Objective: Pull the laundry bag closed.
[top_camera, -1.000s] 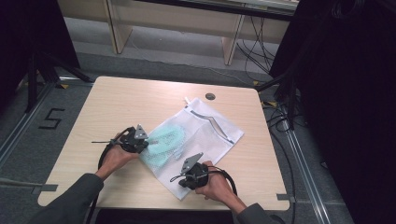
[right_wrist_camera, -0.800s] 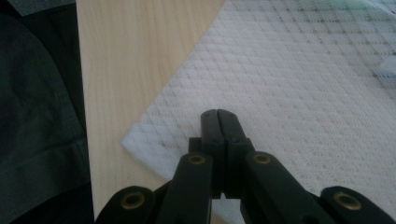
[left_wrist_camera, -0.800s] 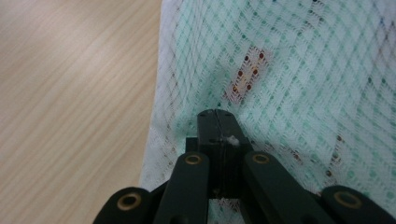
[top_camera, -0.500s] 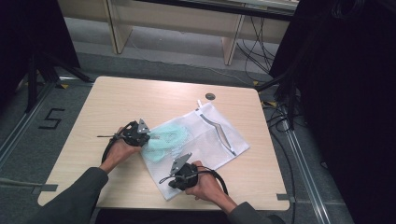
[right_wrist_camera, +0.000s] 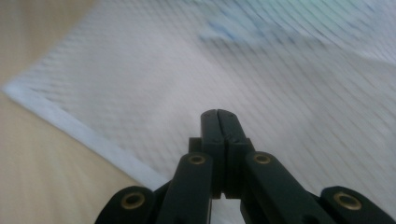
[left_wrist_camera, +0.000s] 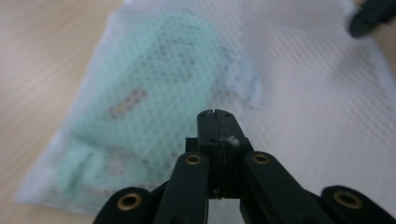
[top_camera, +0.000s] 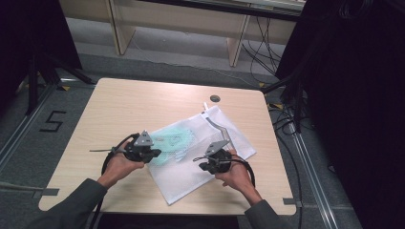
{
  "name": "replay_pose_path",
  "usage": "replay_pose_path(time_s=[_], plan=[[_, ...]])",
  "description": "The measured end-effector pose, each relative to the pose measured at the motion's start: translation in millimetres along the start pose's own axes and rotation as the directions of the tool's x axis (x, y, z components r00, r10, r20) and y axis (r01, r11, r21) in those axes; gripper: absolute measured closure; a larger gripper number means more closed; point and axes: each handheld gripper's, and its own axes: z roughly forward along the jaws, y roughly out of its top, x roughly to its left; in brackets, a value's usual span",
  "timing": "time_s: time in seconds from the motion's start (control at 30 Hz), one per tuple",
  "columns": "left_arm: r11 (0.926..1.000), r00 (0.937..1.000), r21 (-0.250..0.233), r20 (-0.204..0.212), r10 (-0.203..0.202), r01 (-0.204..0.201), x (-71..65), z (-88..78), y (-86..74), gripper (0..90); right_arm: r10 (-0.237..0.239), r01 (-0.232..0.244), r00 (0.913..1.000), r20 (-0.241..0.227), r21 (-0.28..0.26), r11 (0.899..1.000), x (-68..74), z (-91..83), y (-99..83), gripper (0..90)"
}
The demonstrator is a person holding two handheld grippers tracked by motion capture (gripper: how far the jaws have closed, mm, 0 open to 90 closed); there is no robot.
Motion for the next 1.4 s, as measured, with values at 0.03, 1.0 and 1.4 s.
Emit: replay_pose_path(time_s=[0.03,1.0,1.4], plan=[[0.9999,0.9999,0.012,-0.007,0.011,-0.011,-3.8,0.0,-2.3,89.6,0.008,-0.008,0.9998,0.019,0.009,1.0,-5.5,-1.2,-4.1,90.0],[0.9842,0.9993,0.177,-0.036,0.011,-0.004,30.5,11.7,-19.8,89.6,-0.075,0.076,0.9971,-0.015,0.138,0.988,10.6,14.4,-7.6,90.0],[0.9808,0.9961,0.193,-0.075,0.045,-0.029,45.0,0.3,-29.3,89.7,-0.15,0.161,0.984,-0.096,0.122,0.979,49.3,28.0,8.6,90.0]])
